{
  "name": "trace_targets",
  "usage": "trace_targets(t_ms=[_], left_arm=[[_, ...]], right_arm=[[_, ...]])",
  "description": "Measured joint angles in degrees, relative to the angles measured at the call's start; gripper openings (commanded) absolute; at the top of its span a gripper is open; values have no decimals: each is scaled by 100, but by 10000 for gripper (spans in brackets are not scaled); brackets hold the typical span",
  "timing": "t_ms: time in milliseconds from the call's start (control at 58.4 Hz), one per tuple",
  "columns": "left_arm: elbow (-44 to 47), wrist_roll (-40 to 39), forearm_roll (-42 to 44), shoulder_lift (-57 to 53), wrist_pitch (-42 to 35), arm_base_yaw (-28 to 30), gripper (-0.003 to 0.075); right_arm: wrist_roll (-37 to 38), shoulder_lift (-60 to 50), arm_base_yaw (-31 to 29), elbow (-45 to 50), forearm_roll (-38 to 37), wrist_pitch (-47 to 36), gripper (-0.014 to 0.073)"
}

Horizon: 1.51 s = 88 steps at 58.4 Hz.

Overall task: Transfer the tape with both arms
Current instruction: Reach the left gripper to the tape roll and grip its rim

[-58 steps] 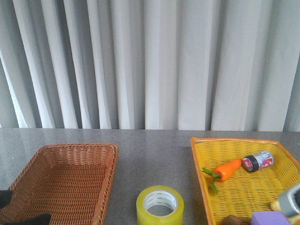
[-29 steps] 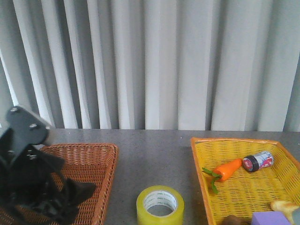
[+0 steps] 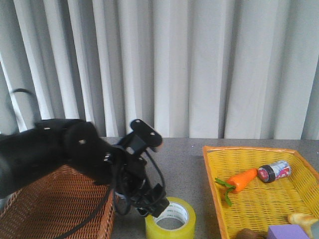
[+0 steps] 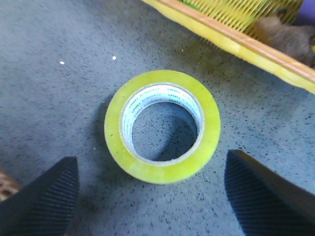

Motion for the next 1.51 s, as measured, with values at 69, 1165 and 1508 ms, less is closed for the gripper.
trace_targets(t_ms=[69,1165,1508], left_arm=[[-365,-96,87,353,202,0,573],[-2107,-761,671,2493,841,-4,85],[-2093,-758,714,2050,1130,-4,71]], right_arm=[[0,0,0,0,0,11,326],[4,0,0,0,3,31,326],[4,0,0,0,3,31,326]])
